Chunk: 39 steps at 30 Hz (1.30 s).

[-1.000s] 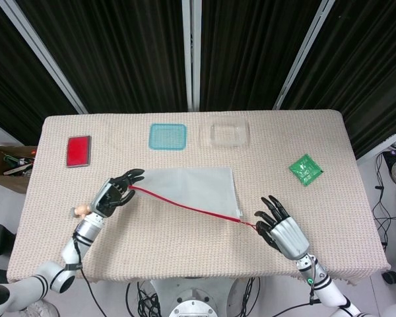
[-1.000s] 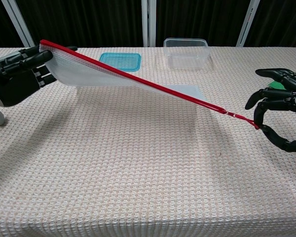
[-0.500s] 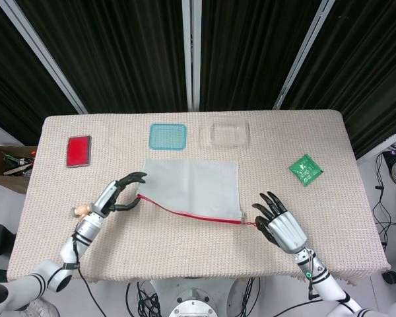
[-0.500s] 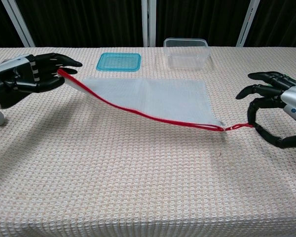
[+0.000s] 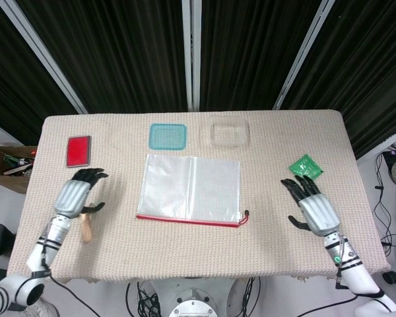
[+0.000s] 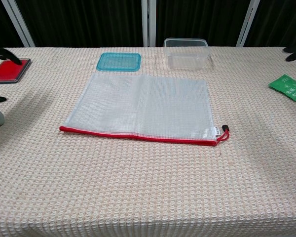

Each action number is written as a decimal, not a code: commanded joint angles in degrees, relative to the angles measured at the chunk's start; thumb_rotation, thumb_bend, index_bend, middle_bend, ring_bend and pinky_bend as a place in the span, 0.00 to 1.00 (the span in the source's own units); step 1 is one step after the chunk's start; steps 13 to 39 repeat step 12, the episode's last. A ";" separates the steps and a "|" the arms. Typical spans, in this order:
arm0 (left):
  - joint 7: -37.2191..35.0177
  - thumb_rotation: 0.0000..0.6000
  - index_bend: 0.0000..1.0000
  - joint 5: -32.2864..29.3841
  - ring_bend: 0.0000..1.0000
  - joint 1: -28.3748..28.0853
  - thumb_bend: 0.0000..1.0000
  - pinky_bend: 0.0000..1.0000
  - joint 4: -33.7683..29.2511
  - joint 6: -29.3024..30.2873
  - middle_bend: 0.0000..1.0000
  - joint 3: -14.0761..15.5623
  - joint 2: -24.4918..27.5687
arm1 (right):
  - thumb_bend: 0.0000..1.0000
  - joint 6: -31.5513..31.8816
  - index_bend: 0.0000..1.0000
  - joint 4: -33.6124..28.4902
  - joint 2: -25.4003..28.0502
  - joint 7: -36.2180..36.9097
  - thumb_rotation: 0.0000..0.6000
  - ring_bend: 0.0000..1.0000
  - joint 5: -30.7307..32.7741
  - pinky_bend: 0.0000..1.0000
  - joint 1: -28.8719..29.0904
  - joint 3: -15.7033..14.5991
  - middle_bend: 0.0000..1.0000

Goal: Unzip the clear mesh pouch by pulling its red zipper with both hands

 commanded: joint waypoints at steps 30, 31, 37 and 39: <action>7.83 1.00 0.23 -2.94 0.13 18.42 0.15 0.15 -13.94 17.55 0.16 2.60 11.82 | 0.20 14.32 0.13 0.49 6.09 11.10 1.00 0.02 0.78 0.07 -13.32 0.03 0.19; 7.83 1.00 0.23 -2.94 0.13 18.42 0.15 0.15 -13.94 17.55 0.16 2.60 11.82 | 0.20 14.32 0.13 0.49 6.09 11.10 1.00 0.02 0.78 0.07 -13.32 0.03 0.19; 7.83 1.00 0.23 -2.94 0.13 18.42 0.15 0.15 -13.94 17.55 0.16 2.60 11.82 | 0.20 14.32 0.13 0.49 6.09 11.10 1.00 0.02 0.78 0.07 -13.32 0.03 0.19; 7.83 1.00 0.23 -2.94 0.13 18.42 0.15 0.15 -13.94 17.55 0.16 2.60 11.82 | 0.20 14.32 0.13 0.49 6.09 11.10 1.00 0.02 0.78 0.07 -13.32 0.03 0.19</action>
